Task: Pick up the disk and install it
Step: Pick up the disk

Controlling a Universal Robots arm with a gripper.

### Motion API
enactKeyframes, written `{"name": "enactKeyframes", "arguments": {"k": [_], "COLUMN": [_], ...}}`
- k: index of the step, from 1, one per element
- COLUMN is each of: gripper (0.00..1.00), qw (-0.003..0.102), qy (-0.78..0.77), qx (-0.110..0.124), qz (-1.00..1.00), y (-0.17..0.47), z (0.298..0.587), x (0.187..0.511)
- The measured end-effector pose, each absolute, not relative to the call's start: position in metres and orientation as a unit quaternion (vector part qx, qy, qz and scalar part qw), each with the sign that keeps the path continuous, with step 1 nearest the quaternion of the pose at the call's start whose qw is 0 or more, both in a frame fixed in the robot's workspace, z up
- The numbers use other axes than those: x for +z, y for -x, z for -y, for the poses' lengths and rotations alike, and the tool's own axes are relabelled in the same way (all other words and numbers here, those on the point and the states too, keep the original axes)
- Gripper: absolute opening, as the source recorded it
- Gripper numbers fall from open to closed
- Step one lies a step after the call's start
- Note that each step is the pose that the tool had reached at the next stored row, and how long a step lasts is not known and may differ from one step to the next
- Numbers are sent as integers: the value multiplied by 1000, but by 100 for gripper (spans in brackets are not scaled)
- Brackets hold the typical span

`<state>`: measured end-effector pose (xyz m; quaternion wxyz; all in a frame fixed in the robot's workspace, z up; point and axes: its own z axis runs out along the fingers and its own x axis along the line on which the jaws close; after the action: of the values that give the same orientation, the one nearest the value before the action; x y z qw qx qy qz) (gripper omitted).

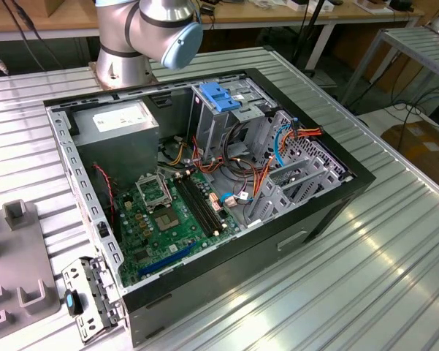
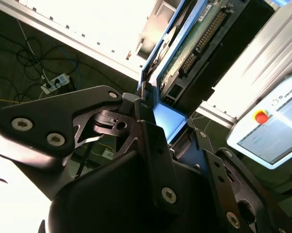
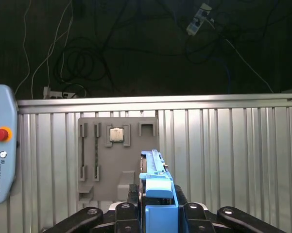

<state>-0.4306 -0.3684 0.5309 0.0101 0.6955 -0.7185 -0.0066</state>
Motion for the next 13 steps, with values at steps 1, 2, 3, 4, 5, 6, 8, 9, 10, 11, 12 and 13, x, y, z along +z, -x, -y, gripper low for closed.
{"name": "enactKeyframes", "arguments": {"k": [1,2,3,4,5,6,8,9,10,11,12,13], "gripper": [37,37,37,37,37,37,37,37,37,37,37,37], "qw": [10,10,10,10,10,10,10,10,10,10,10,10], "qy": [-695,-695,-695,-695,-695,-695,-695,-695,-695,-695,-695,-695], "qx": [-7,-7,-7,-7,-7,-7,-7,-7,-7,-7,-7,-7], "qz": [718,718,718,718,718,718,718,718,718,718,718,718], "y": [430,429,428,427,426,426,424,423,423,422,422,422], "z": [368,368,368,368,368,368,368,368,368,368,368,368], "x": [531,531,531,531,530,530,530,530,530,530,530,530]}}
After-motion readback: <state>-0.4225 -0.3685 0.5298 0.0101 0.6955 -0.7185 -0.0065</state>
